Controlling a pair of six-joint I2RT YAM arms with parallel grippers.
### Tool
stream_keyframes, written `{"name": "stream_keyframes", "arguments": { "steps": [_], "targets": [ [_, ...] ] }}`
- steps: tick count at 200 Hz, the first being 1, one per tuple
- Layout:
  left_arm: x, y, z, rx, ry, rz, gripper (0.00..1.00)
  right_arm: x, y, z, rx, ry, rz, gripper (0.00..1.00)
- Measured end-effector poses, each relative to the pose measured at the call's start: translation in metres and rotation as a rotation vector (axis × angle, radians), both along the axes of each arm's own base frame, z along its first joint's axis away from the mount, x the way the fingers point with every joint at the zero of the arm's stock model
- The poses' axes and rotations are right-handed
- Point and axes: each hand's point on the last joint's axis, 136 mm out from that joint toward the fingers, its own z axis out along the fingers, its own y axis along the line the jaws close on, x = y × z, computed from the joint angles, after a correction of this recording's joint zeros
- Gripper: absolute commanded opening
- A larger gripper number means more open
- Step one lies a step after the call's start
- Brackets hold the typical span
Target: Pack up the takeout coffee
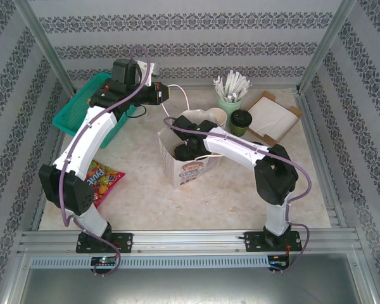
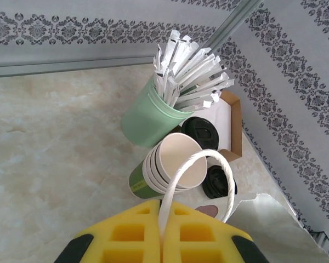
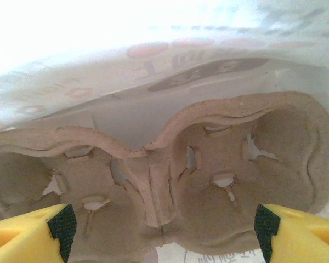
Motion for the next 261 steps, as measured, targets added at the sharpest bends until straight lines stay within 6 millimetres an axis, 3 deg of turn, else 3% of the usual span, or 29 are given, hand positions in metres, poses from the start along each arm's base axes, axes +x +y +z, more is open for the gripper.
{"name": "stream_keyframes", "arguments": {
  "steps": [29, 77, 153, 196, 261],
  "targets": [
    [-0.003, -0.001, -0.001, 0.003, 0.004, -0.019, 0.0, 0.002, 0.006, 0.013, 0.031, -0.014, 0.022, 0.86],
    [-0.007, -0.005, -0.001, -0.002, 0.0, -0.054, 0.0, -0.009, 0.017, 0.024, 0.095, 0.024, 0.105, 0.68],
    [-0.008, -0.006, 0.0, 0.002, -0.009, -0.068, 0.0, -0.019, 0.014, 0.014, 0.084, 0.091, 0.198, 0.26],
    [-0.007, -0.006, -0.001, 0.006, -0.007, -0.063, 0.0, -0.017, 0.008, 0.005, 0.068, 0.119, 0.192, 0.17],
    [-0.01, -0.005, 0.003, 0.008, -0.017, -0.064, 0.0, -0.02, -0.002, -0.021, 0.009, 0.177, 0.174, 0.15]
  ]
}}
